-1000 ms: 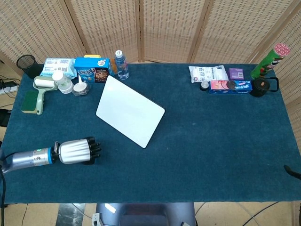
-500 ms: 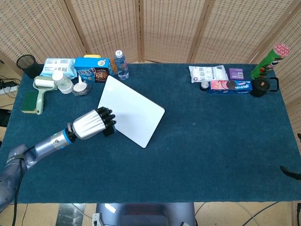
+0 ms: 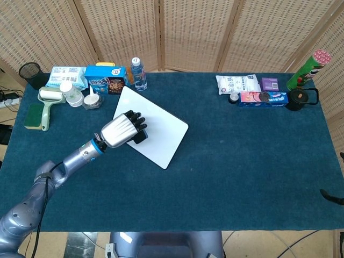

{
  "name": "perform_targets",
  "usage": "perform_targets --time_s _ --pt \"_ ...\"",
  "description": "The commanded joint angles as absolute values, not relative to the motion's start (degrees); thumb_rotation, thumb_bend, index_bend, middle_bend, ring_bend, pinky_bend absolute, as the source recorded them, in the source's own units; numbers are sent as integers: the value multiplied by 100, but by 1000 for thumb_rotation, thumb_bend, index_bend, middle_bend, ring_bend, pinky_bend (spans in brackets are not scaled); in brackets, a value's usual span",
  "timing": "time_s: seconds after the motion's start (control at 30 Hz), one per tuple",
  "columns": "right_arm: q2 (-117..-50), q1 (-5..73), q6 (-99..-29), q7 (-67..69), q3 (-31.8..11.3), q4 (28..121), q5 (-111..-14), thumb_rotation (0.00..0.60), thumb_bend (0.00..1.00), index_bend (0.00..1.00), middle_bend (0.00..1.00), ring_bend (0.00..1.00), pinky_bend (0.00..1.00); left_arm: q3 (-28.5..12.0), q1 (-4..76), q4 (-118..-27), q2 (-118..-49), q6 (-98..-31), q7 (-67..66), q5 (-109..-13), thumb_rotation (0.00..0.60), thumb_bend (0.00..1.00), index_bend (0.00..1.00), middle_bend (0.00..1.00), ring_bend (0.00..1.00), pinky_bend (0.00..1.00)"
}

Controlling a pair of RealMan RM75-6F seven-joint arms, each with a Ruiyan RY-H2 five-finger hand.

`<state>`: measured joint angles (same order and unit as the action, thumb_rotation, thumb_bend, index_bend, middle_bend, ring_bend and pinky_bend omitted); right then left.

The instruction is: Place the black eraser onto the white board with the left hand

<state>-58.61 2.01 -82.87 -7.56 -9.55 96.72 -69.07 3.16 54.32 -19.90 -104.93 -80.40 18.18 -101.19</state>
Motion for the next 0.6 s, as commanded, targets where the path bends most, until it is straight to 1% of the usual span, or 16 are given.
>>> perform_targets --time_s 0.03,0.17,0.27,0.37,0.47,0.5,0.53,0.57,0.6 --pt "-5857 208 -8271 -746 -958 9661 -6892 600 0 81 38 51 0 289 5501 -1894 -10574 -7896 1816 -10056 600 213 591 471 341 471" --pt "-5857 223 -8230 -732 -961 9643 -6855 600 0 82 38 51 0 230 5573 -1723 -10750 -7694 1776 -9937 600 211 591 471 341 462" --pt "-5857 229 -8222 -726 -965 9633 -6842 600 0 82 38 51 0 202 5593 -1606 -10845 -7651 1714 -9881 600 211 591 469 339 430" --pt "-5859 234 -8210 -719 -968 9623 -6826 600 0 82 38 50 0 174 5610 -1485 -10950 -7529 1629 -9805 600 210 591 426 297 393" --pt "-5863 237 -8214 -727 -968 9621 -6819 600 0 82 38 50 0 156 5623 -1412 -11029 -7441 1568 -9743 600 208 580 313 204 340" --pt "-5865 236 -8219 -732 -967 9621 -6819 600 0 82 38 50 0 152 5624 -1391 -11049 -7403 1541 -9723 600 209 554 270 175 323" --pt "-5866 236 -8224 -737 -967 9621 -6820 600 0 82 38 50 0 150 5626 -1374 -11063 -7373 1511 -9711 600 207 501 217 142 296" --pt "-5870 236 -8233 -751 -967 9618 -6819 600 0 82 38 50 0 145 5629 -1347 -11085 -7343 1453 -9694 600 207 478 200 132 286" --pt "-5874 236 -8243 -766 -968 9614 -6817 600 0 82 38 50 0 139 5630 -1331 -11101 -7330 1413 -9680 600 206 422 163 109 263"
